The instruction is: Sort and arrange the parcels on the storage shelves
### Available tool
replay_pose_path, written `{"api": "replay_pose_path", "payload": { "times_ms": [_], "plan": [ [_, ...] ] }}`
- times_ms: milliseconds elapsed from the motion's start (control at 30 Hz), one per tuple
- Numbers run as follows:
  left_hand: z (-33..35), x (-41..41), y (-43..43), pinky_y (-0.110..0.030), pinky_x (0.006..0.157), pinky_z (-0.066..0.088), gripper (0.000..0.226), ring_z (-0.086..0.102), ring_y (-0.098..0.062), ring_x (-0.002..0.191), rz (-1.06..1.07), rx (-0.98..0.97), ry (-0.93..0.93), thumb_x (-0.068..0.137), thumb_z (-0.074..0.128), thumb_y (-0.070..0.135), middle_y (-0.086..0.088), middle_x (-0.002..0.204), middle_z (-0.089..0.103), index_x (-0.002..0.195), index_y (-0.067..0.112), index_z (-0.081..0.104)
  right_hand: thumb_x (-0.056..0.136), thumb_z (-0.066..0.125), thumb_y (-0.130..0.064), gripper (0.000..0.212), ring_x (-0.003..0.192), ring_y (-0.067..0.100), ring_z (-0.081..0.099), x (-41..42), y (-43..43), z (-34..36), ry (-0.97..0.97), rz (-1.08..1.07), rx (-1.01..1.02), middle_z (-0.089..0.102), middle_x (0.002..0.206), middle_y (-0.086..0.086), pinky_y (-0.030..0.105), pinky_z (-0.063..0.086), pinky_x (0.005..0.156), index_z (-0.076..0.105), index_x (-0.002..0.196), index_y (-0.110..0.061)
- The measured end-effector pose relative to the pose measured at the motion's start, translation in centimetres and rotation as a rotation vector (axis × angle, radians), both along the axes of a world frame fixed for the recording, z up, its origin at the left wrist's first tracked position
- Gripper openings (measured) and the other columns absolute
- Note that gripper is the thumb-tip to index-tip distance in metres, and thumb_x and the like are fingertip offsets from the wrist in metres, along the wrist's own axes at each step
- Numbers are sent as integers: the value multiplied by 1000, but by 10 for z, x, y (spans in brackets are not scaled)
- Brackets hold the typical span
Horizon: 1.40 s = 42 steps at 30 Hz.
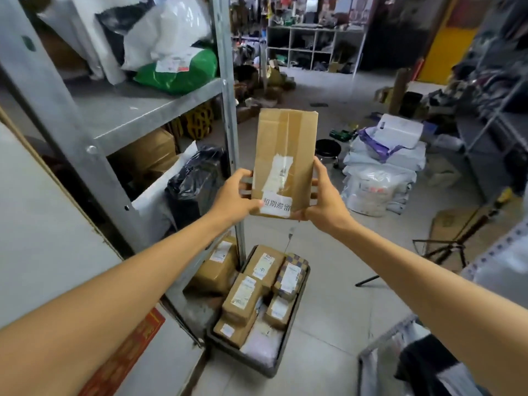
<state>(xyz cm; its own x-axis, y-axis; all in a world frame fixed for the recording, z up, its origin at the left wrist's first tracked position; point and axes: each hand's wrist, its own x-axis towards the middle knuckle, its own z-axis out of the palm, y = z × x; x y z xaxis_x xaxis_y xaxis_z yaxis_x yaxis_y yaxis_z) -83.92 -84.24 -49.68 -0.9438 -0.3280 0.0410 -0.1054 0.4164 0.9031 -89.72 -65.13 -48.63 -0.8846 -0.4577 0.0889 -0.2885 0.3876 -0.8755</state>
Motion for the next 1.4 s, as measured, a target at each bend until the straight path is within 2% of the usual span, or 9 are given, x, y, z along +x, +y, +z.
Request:
{"api": "replay_pose_path", "payload": {
  "times_ms": [133, 333, 433, 600, 733, 900, 1000, 1200, 1400],
  "plan": [
    [-39, -41, -16, -39, 88, 54, 54, 61, -22, 106, -93, 6, -97, 75, 75, 1, -3, 115, 61, 120, 18, 49, 62, 82, 6, 115, 113, 15, 49, -19, -12, -38, -60, -105, -20, 47, 127, 2, 15, 53, 66, 16, 151, -24],
    [-115, -82, -11, -23, 78, 51, 53, 59, -18, 100, -181, 49, -234, 75, 75, -3, -3, 115, 59, 120, 11, 49, 68, 74, 13, 105, 91, 8, 57, -47, -9, -111, -242, -213, 22, 51, 109, -3, 13, 51, 55, 17, 148, -23],
    [-159, -97, -9, -11, 58, 50, 49, 59, -7, 83, -183, 78, -319, 75, 73, -7, 2, 102, 59, 114, 9, 49, 71, 72, 13, 94, 86, 7, 59, -62, -9, -156, -322, -238, 45, 52, 98, -9, 14, 51, 53, 20, 143, -19],
    [-251, -116, -11, -34, 81, 52, 26, 60, -21, 93, -125, 95, -424, 82, 73, 9, -4, 98, 62, 94, 15, 51, 79, 69, 3, 62, 81, 12, 61, -79, -11, -247, -375, -261, 122, 52, 93, -13, 14, 50, 56, 29, 120, -19],
    [-330, -120, -11, -48, 88, 53, 30, 63, -29, 96, -123, 101, -543, 83, 72, 10, -11, 100, 64, 77, 22, 46, 76, 64, 8, 60, 83, 17, 60, -78, -15, -328, -443, -303, 174, 53, 90, -15, 27, 53, 66, 27, 112, -23],
    [-433, -107, -4, -8, 61, 39, 24, 52, -7, 74, -145, 67, -680, 82, 72, 7, 9, 81, 53, 91, 12, 49, 76, 71, -4, 51, 85, 28, 59, -67, -18, -433, -576, -377, 277, 60, 95, 8, 38, 49, 69, 31, 105, -15],
    [-501, -94, -3, -20, 67, 43, 30, 56, -17, 81, -128, 48, -748, 80, 70, 2, 4, 81, 56, 80, 19, 46, 75, 70, -6, 48, 89, 34, 59, -56, -22, -500, -625, -389, 330, 59, 99, 16, 50, 52, 75, 31, 101, -15],
    [-611, -57, -3, -43, 75, 53, 31, 61, -24, 79, -128, 4, -833, 74, 72, -3, 3, 77, 58, 82, 16, 48, 77, 71, -7, 50, 89, 33, 60, -15, -26, -619, -752, -378, 417, 62, 99, 15, 50, 53, 77, 34, 111, -12],
    [-690, -24, -7, -46, 83, 54, 48, 65, -29, 93, -169, 15, -819, 74, 70, -3, -4, 97, 64, 112, 20, 53, 79, 69, -4, 72, 92, 30, 59, 16, -33, -693, -802, -356, 456, 62, 107, 14, 40, 50, 80, 29, 138, -14]
  ]
}}
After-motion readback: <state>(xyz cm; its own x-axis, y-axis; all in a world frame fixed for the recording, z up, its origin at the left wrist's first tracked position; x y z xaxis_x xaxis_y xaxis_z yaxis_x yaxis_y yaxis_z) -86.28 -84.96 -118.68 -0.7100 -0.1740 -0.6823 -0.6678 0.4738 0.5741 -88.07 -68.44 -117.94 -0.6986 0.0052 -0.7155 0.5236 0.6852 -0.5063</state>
